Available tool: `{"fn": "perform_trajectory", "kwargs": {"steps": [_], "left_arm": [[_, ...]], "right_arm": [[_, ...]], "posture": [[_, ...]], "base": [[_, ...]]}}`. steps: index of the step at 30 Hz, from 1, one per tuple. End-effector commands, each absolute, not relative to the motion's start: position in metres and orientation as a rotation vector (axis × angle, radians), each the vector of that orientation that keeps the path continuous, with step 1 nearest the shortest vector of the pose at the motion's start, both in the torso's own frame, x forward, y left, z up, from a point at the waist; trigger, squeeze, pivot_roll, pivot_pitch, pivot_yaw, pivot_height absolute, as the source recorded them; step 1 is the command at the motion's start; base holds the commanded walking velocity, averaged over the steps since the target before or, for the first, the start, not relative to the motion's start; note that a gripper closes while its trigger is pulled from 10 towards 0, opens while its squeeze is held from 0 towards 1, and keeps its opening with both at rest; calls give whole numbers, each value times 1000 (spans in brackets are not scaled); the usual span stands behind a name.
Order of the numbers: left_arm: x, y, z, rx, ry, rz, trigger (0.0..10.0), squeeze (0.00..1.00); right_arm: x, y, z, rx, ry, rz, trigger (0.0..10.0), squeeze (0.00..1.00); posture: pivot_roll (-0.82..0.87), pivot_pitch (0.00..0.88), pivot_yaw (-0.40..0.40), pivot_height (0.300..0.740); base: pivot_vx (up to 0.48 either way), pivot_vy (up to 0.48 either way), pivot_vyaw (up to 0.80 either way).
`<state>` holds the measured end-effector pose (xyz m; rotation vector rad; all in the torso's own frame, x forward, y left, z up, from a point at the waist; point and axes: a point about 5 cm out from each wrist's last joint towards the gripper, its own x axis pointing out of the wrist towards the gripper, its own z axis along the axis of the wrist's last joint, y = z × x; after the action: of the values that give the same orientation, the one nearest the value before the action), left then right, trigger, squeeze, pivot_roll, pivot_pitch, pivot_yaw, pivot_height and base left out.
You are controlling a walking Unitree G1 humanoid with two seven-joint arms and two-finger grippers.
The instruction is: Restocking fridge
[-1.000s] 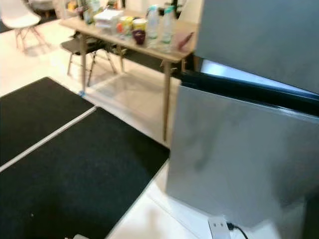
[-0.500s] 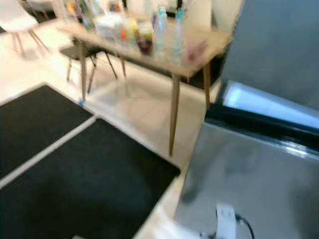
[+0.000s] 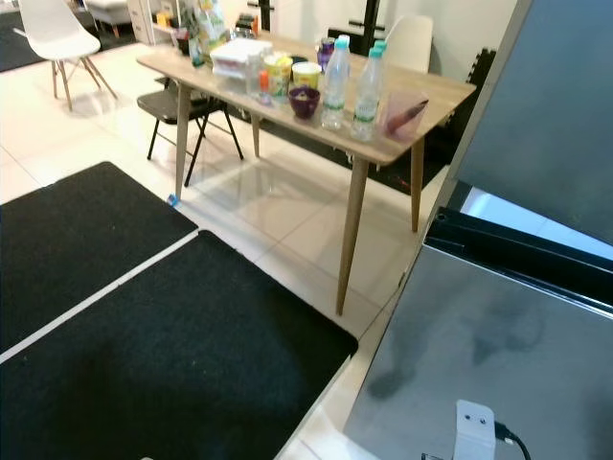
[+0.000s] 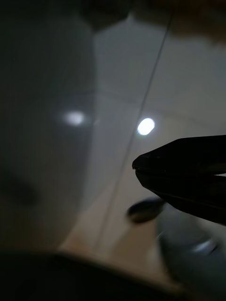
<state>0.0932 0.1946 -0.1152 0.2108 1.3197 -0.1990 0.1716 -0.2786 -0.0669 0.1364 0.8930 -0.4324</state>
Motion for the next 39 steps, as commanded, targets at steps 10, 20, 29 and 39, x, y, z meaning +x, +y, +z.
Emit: {"fn": "perform_trajectory", "kwargs": {"steps": [10,20,29,39], "left_arm": [[146,177,-101,183,1100,-233,10000,0],[144,177,-101,176,1105,-233,10000,0],[143,177,-102,170,1104,-224,10000,0],[139,178,-103,158,1111,-208,10000,0]], "right_arm": [[232,-281,-25,331,534,-353,10000,0],[283,-284,20,319,354,-323,10000,0],[315,-280,55,288,248,-276,10000,0],[324,-276,64,263,235,-256,10000,0]], "posture": [[-55,0,-22,740],[-38,0,-22,740],[-23,8,-32,740],[-8,14,-38,740]], "base": [[0,0,0],[0,0,0],[0,0,0],[0,0,0]]}}
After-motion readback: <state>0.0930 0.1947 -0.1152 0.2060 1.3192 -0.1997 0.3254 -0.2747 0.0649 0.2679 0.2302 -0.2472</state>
